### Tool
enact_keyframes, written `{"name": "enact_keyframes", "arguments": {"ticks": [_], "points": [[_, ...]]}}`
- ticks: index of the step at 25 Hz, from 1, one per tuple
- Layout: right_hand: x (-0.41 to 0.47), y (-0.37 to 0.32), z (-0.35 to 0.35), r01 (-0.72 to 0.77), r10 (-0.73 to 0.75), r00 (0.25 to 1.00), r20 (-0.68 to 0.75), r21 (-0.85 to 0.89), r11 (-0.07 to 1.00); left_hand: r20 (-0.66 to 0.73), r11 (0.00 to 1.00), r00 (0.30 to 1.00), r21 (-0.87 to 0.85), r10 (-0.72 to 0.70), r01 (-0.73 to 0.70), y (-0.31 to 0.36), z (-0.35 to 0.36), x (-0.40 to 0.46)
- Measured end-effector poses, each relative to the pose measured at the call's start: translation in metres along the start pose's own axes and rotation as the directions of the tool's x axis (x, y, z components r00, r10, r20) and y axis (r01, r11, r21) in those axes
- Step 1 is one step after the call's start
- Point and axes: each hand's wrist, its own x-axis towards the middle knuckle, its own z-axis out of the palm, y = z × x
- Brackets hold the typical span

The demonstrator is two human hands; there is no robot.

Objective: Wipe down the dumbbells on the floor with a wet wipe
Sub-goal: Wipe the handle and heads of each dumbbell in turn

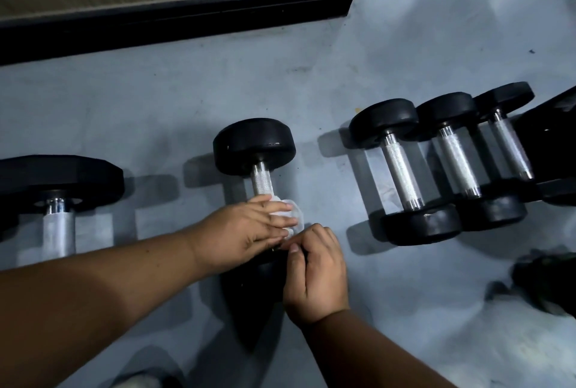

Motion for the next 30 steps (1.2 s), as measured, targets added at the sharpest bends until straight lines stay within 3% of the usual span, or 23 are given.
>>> {"name": "enact_keyframes", "arguments": {"ticks": [3, 9, 11, 15, 21, 28, 30], "points": [[0.000, -0.001, 0.000, 0.003, -0.003, 1.000, -0.003, -0.005, 1.000, 0.075, 0.996, 0.995, 0.062, 0.059, -0.064, -0.011, -0.009, 0.005], [0.001, -0.001, -0.001, 0.002, -0.002, 1.000, 0.003, -0.011, 1.000, -0.014, 0.990, 0.994, 0.091, -0.107, 0.108, -0.029, -0.025, 0.022], [0.001, 0.001, -0.002, -0.001, 0.001, 1.000, 0.009, -0.013, 1.000, -0.023, 0.991, 0.998, 0.122, -0.055, 0.057, -0.012, -0.011, 0.012], [0.001, 0.001, -0.001, 0.003, -0.003, 1.000, 0.010, -0.002, 1.000, 0.097, 0.994, 0.990, 0.036, 0.104, -0.108, -0.003, -0.008, 0.003], [0.002, 0.002, -0.003, -0.013, 0.012, 1.000, 0.015, 0.016, 1.000, -0.015, 0.991, 0.996, 0.098, -0.088, 0.089, -0.029, -0.029, 0.019], [0.003, 0.006, -0.003, -0.014, 0.013, 1.000, 0.010, 0.046, 0.999, 0.117, 0.988, 0.988, 0.100, 0.103, -0.115, -0.008, -0.012, 0.005], [0.003, 0.007, -0.004, -0.024, 0.023, 1.000, 0.014, 0.045, 0.999, 0.058, 0.993, 0.998, 0.108, 0.031, -0.037, -0.022, -0.024, 0.014]]}}
